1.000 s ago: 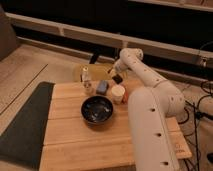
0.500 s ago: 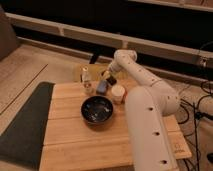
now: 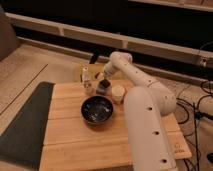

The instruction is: Place the eraser on the white sponge

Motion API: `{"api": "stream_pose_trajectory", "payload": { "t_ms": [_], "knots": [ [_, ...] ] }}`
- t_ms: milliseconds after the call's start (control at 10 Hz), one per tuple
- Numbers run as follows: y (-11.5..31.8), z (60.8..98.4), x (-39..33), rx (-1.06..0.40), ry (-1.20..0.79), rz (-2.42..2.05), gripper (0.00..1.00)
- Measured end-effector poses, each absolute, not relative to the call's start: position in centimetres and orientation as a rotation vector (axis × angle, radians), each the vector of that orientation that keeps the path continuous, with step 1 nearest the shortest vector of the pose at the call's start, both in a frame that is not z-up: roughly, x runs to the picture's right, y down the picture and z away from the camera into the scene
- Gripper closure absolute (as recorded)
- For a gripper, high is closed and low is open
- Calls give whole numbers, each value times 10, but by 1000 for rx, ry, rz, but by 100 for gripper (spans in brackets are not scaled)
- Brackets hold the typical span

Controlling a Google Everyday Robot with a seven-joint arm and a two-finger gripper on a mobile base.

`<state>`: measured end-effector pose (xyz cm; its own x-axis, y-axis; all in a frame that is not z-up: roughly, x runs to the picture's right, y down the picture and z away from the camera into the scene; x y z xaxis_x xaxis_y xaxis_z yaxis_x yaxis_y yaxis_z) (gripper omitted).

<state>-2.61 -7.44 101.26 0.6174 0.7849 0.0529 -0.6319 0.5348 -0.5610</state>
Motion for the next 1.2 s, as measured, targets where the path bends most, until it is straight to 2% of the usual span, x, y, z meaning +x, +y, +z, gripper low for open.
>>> {"api": "stream_pose_trajectory", "payload": {
  "t_ms": [200,500,700,800,1200],
  "knots": [
    [-68,1012,-29,-550,-318,857,94],
    [-68,1012,-28,-549,-317,858,99],
    [-68,1012,-29,-549,-318,858,84],
    [-68,1012,-29,-550,-318,858,72],
    [-68,1012,-29,-550,-317,857,34]
  ]
}}
